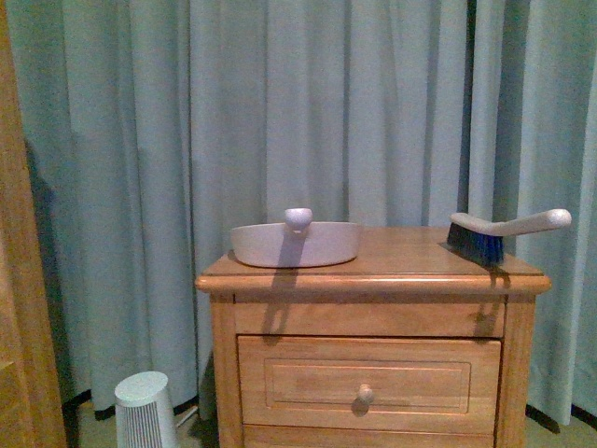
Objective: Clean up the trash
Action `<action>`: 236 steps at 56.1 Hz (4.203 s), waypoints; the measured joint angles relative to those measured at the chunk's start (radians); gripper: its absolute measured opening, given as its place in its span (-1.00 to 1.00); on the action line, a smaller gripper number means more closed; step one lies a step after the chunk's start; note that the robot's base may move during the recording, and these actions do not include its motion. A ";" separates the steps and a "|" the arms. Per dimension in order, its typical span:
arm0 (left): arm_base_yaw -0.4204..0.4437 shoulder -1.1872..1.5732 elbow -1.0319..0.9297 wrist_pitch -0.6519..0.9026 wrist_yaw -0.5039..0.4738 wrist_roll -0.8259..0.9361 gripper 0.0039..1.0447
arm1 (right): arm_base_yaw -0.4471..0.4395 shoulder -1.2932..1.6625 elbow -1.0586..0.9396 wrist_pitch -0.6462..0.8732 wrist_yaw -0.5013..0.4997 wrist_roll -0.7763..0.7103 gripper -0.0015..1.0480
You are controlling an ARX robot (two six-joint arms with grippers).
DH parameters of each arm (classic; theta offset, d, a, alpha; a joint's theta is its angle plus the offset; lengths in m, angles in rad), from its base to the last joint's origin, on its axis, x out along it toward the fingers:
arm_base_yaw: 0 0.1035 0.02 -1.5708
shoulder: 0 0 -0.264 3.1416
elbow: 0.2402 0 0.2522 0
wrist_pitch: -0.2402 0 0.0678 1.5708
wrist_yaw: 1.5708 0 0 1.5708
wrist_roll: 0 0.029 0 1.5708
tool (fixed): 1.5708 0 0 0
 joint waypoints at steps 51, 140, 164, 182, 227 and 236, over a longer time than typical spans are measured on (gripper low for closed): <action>0.000 0.000 0.000 0.000 0.000 0.000 0.86 | 0.000 0.000 0.000 0.000 0.000 0.000 0.86; -0.744 1.748 1.479 -0.379 -0.441 -0.138 0.86 | 0.000 0.000 0.000 0.000 0.000 0.000 0.86; -0.653 1.960 1.514 -0.414 -0.424 -0.166 0.86 | 0.000 0.000 0.000 0.000 0.000 0.000 0.86; -0.626 2.029 1.518 -0.364 -0.394 -0.146 0.86 | 0.000 0.000 0.000 0.000 0.000 0.000 0.86; -0.617 2.038 1.522 -0.318 -0.383 -0.116 -0.46 | 0.000 0.000 0.000 0.000 0.000 0.000 0.86; -0.608 2.008 1.505 -0.242 -0.392 -0.083 -0.46 | 0.000 0.000 0.000 0.000 0.000 0.000 0.86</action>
